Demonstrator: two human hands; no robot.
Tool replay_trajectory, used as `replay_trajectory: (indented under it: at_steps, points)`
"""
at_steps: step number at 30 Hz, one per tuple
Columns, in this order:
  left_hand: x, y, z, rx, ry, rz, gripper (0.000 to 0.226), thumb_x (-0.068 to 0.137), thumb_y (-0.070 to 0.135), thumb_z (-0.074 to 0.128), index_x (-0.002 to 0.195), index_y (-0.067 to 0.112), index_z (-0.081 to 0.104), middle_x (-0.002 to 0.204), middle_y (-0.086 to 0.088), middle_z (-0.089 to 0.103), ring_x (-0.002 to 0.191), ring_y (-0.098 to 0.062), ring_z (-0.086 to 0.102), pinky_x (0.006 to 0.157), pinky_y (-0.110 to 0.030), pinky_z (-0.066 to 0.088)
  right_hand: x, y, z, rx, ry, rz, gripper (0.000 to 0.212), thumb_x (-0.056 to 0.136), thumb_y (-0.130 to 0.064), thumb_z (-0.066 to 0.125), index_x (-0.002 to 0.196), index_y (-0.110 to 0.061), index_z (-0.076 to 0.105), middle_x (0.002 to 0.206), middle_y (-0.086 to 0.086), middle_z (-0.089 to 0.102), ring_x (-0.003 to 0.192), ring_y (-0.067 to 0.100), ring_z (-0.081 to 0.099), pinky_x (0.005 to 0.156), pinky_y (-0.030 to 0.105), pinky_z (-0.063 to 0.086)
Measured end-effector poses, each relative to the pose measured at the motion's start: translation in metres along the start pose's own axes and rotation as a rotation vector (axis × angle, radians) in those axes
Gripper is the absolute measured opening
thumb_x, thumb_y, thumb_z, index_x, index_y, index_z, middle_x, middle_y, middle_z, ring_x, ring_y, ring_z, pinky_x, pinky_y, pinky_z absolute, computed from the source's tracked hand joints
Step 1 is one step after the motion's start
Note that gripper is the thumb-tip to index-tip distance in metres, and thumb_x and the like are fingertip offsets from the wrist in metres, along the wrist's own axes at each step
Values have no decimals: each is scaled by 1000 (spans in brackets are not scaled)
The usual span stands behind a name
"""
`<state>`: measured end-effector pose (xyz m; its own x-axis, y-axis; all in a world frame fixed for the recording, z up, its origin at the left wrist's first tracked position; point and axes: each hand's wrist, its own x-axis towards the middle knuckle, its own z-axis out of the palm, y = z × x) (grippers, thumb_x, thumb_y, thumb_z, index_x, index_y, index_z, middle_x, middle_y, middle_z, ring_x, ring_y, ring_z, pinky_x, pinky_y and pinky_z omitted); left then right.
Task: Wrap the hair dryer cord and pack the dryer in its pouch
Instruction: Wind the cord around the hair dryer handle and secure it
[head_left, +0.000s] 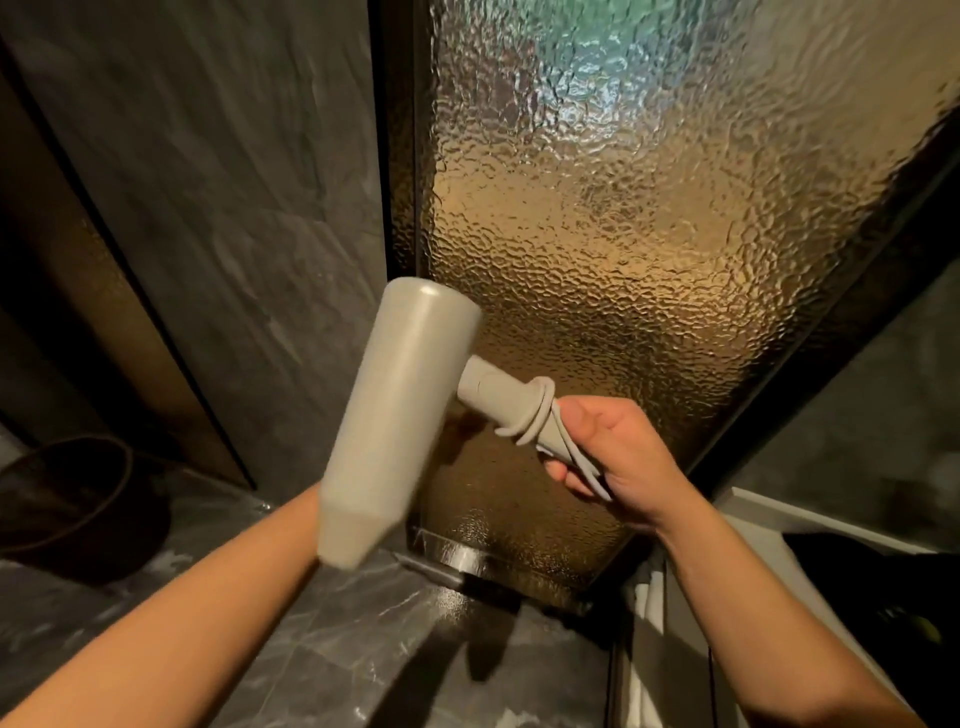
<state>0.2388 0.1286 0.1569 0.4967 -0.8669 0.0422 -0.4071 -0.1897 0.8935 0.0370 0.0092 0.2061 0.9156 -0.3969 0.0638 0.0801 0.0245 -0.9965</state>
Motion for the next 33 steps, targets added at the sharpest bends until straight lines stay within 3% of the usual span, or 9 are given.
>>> replay_trajectory:
  at_steps: [3,8,13,16,22,27,29,31,33]
  points:
    - [-30,-4,17,71,-120,-33,56,83,78,43,60,30,59,58,15,55,58,1,49,66,-27,42,6,13,8,3,314,-10,43,89,-46,65,89,-4,75,56,11,62,35,10,46,33,17,34]
    - [-40,2,-13,507,-65,203,49,97,52,46,57,24,49,52,7,53,52,-8,53,57,-37,46,16,28,10,-542,678,52,28,95,-39,66,78,-17,71,62,-3,66,52,8,56,45,14,37]
    - [-25,46,-53,968,-67,319,36,93,55,50,83,23,62,80,0,68,81,-26,67,61,-35,49,11,40,11,-1024,475,220,39,92,-57,59,94,-18,65,76,-2,67,68,17,62,53,31,43]
    - [-9,75,-65,1200,-16,376,49,81,71,57,84,23,60,90,-8,69,88,-32,68,61,-34,42,12,40,18,-1226,266,205,45,90,-63,54,91,-20,64,79,1,69,74,25,65,59,37,48]
    - [24,68,-84,1085,-124,290,79,49,93,59,69,16,61,63,1,62,65,-20,60,54,-35,47,4,19,4,-858,-72,230,40,83,-58,68,78,-18,70,63,-5,64,55,8,53,55,33,38]
    - [15,48,-62,463,-364,209,57,59,62,82,61,9,61,54,3,53,51,-4,44,53,-25,37,-5,1,-2,-466,-319,121,37,83,-48,72,85,-12,75,68,-7,67,59,4,57,57,19,42]
    - [21,16,-49,237,-478,139,36,76,32,81,64,6,61,60,-2,51,57,-6,46,57,-22,38,-8,4,-3,-221,-321,102,49,82,-50,76,90,-2,73,68,5,69,54,10,61,50,18,47]
    - [29,-40,-35,260,-552,28,17,92,3,64,76,8,64,70,-1,57,63,-2,55,63,-18,45,-12,10,-1,-21,-211,81,70,78,-57,77,95,11,68,65,15,67,47,11,61,40,17,46]
    - [32,-103,-22,334,-545,-47,24,97,10,61,79,24,67,66,10,57,58,0,56,63,-26,53,-12,14,1,124,-27,64,72,74,-61,78,95,8,68,60,14,64,39,7,53,32,15,39]
